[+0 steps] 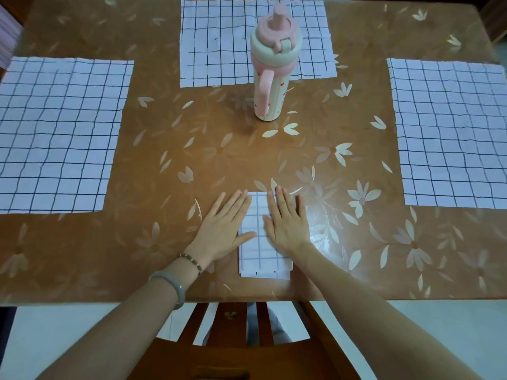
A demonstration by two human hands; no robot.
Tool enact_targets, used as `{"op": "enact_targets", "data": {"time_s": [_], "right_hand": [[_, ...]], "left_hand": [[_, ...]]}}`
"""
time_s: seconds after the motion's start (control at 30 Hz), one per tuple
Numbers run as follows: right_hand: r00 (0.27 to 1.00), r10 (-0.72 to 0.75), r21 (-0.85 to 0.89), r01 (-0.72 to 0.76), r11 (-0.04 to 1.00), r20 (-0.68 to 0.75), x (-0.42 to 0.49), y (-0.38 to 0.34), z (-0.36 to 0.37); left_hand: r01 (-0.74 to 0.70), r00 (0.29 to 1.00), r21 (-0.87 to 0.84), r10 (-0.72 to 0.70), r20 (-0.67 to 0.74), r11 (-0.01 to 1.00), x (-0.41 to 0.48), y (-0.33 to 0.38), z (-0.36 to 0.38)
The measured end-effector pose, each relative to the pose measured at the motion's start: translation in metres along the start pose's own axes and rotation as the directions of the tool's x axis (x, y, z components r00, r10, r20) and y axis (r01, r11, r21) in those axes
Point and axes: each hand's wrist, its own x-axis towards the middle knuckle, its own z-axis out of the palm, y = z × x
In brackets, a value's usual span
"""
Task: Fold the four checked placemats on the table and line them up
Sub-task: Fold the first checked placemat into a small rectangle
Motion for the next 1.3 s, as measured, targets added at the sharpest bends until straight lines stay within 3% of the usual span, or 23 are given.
{"op": "enact_targets", "data": {"time_s": [0.17,0.37,0.77,0.93,1.07,1.3], "right_hand": [[1.000,0.000,-0.005,0.000,1.000,-0.006,0.000,0.000,0.002],[1.000,0.003,0.005,-0.003,1.000,-0.017,0.000,-0.001,0.002],[1.000,-0.005,-0.026,0.004,1.000,-0.018,0.001,-0.002,0.000],[1.000,-0.003,-0.041,0.002,0.999,-0.024,0.001,-0.002,0.002],[1.000,0.000,-0.046,-0.001,0.999,-0.009,0.000,-0.003,0.002],[1.000,0.002,-0.023,-0.002,1.000,-0.013,0.000,-0.001,0.003]], "left_hand": [[-0.055,0.996,0.061,0.050,0.079,0.997,0.029,0.001,0.005],[-0.115,0.991,0.124,0.105,0.088,0.986,0.005,-0.023,0.009],[-0.144,0.977,0.004,0.142,0.161,0.990,-0.075,0.019,0.022],[-0.001,0.999,-0.056,0.004,0.048,0.998,-0.057,0.025,0.005],[0.144,0.988,-0.044,-0.142,0.053,0.989,0.003,0.011,-0.004],[0.088,0.993,-0.031,-0.085,0.087,0.996,0.002,0.012,0.014]]}}
